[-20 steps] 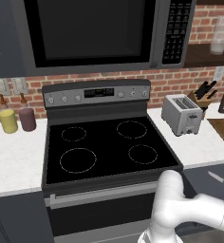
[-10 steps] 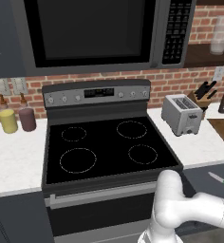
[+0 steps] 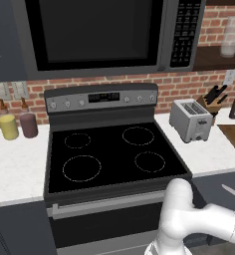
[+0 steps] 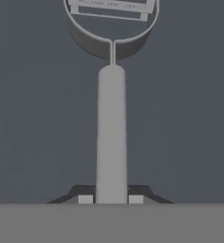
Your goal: Place the appropriate cutting tool for cutting the eggplant skin on the cutting board.
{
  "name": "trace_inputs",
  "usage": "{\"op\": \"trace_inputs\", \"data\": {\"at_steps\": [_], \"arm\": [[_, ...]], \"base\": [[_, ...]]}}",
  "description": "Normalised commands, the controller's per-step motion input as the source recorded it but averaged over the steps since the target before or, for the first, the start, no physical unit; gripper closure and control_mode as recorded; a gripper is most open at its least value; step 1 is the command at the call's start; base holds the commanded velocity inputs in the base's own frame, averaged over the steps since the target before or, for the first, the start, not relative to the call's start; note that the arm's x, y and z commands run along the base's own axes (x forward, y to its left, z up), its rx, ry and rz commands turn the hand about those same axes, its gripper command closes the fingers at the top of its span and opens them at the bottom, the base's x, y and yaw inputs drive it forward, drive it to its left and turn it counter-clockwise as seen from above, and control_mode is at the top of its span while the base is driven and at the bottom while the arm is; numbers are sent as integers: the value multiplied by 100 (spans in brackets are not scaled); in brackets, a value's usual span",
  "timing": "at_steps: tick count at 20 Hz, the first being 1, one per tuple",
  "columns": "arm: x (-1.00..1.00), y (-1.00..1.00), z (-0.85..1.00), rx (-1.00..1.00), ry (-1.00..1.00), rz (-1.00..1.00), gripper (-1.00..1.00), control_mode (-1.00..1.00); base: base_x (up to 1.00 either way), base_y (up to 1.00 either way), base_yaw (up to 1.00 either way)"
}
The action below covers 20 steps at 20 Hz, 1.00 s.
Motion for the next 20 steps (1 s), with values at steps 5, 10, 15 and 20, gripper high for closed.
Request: {"op": "trace_inputs", "data": {"at_steps": [5,10,15,20], "arm": [[-48,24,92,-2,3,0,100,-100],[-49,49,100,-9,14,0,100,-100],[-81,62,100,-11,13,-1,100,-100],[-78,23,100,-6,1,-5,100,-100]], "base": [[0,0,0],[0,0,0],[0,0,0],[0,0,0]]}}
